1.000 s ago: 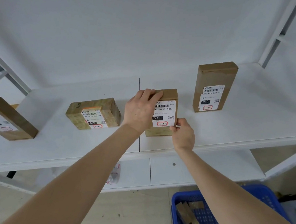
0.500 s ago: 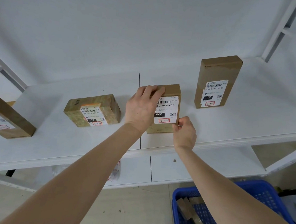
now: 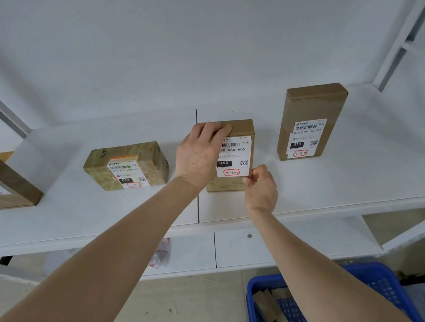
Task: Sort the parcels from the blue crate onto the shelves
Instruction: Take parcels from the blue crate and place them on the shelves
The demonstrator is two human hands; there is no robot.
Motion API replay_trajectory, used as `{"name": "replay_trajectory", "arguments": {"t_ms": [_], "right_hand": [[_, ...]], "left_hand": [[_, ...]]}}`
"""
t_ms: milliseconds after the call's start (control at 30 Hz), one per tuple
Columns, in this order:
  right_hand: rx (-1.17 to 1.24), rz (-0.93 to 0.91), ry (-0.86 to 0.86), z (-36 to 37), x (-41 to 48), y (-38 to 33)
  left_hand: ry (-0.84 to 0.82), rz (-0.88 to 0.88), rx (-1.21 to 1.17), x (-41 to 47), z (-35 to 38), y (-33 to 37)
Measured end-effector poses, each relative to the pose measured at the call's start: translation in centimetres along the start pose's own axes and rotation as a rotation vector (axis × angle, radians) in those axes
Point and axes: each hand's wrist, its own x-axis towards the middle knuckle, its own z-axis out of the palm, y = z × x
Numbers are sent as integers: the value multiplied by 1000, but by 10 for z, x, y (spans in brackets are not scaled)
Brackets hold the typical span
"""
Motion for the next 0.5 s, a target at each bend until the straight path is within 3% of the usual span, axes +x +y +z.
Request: {"name": "replay_trajectory", "arguments": {"t_ms": [500], "right_hand": [[-78, -169, -66, 5, -21, -1]], "left_hand": [[12, -1, 32, 9, 10, -4]]}}
